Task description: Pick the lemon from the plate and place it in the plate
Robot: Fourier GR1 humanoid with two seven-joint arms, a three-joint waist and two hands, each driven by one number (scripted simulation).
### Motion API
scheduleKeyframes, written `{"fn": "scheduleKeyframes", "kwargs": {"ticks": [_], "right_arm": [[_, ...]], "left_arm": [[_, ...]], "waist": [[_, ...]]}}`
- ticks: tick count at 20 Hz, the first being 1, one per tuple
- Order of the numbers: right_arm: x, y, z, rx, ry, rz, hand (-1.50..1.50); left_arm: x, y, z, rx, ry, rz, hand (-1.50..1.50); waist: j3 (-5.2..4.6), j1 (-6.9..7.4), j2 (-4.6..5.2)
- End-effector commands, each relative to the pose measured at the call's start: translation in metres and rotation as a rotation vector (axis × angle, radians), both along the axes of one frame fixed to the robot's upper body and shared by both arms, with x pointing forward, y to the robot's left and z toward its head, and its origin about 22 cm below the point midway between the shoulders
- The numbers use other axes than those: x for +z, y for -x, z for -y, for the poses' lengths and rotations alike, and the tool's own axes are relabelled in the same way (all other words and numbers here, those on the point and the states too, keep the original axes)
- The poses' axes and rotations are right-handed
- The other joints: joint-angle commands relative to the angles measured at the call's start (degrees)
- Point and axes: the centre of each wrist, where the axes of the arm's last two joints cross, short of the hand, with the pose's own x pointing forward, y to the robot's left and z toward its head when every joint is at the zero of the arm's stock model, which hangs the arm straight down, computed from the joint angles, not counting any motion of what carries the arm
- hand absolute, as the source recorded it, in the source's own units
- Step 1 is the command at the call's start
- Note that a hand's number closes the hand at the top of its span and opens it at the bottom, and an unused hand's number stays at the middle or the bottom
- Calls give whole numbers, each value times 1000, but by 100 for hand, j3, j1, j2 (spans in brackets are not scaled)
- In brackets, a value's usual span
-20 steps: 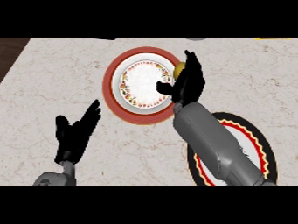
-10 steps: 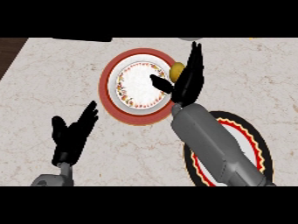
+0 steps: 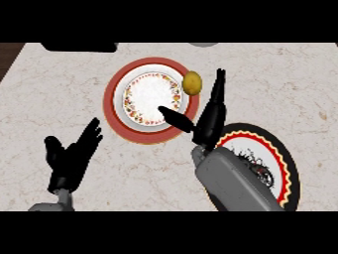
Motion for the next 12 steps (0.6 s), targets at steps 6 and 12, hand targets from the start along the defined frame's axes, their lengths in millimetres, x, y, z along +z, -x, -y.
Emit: {"fn": "scheduleKeyframes", "kwargs": {"ticks": [6,12], "right_arm": [[-42,77,17,199,13,-45,-150],[-58,107,30,224,80,-92,-150]], "left_arm": [[-5,3,3,32,0,-27,0],[-4,-1,-2,41,0,-42,0]], "waist": [[-29,-216,-62],[-30,-215,-63]]}}
